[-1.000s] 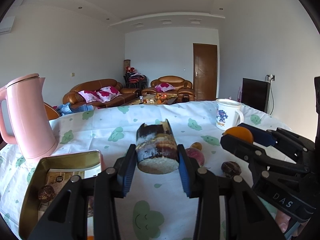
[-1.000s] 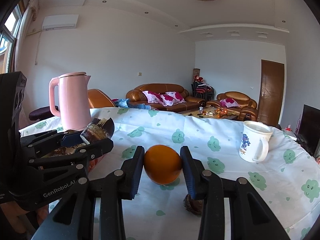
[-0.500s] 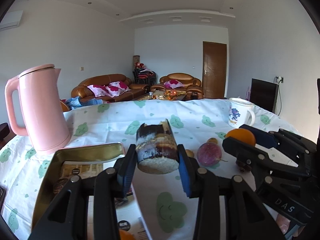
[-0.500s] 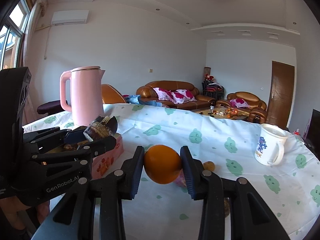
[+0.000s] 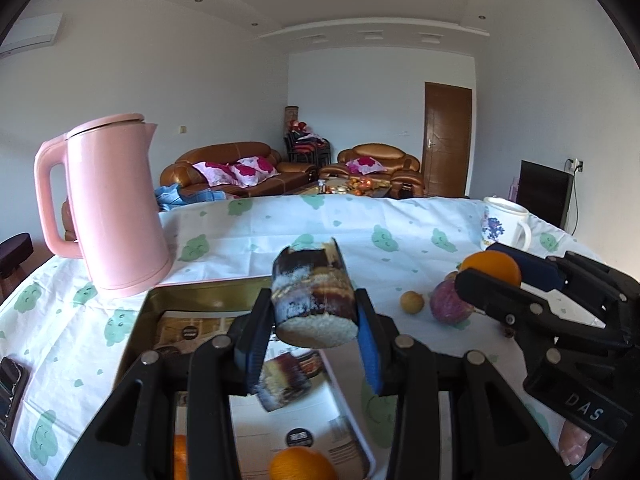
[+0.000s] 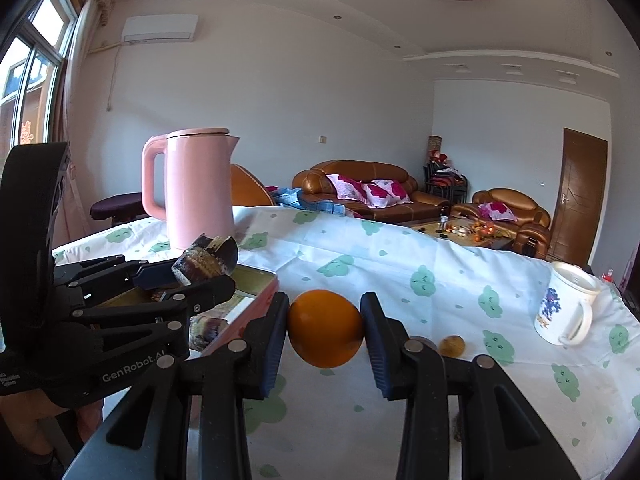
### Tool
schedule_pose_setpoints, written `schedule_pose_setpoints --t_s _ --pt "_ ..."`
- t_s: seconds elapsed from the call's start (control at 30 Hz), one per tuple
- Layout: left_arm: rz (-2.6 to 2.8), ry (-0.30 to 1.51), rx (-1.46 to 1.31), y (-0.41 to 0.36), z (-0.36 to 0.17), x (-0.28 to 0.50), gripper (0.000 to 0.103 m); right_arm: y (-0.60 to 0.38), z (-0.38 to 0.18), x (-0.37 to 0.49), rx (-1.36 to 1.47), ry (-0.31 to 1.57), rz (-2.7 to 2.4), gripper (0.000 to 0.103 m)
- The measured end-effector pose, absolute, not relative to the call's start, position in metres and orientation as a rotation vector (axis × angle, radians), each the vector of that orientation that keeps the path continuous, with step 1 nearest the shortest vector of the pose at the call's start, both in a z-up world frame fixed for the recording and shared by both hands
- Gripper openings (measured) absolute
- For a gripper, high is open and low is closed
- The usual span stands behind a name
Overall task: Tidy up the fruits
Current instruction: 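Lower the cake slice and orange into the tin and open both tools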
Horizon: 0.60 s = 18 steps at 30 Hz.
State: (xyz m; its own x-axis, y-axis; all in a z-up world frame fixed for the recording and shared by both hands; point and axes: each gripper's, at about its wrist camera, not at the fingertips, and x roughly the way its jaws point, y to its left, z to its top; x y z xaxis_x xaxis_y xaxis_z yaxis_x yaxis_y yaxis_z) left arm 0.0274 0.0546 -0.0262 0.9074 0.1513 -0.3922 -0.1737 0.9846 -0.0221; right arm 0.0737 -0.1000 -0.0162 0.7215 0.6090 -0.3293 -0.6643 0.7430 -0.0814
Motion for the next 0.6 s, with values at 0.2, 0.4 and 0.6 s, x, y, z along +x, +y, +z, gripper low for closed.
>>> schedule_pose_setpoints --t_s 0.2,0.4,0.6 --pt "0.195 0.410 -0.068 0.069 -0.027 0.021 0.041 -0.087 -0.013 0.070 -0.205 0.296 0.743 0.039" --pt "0.220 0.416 -0.084 0.084 -0.027 0.015 0.041 -0.070 -0.011 0.067 -0.224 0.299 0.773 0.039" --pt "0.254 0.417 -0.100 0.102 -0.024 0.008 0.041 -0.057 -0.010 0.063 -0.245 0.295 0.800 0.039"
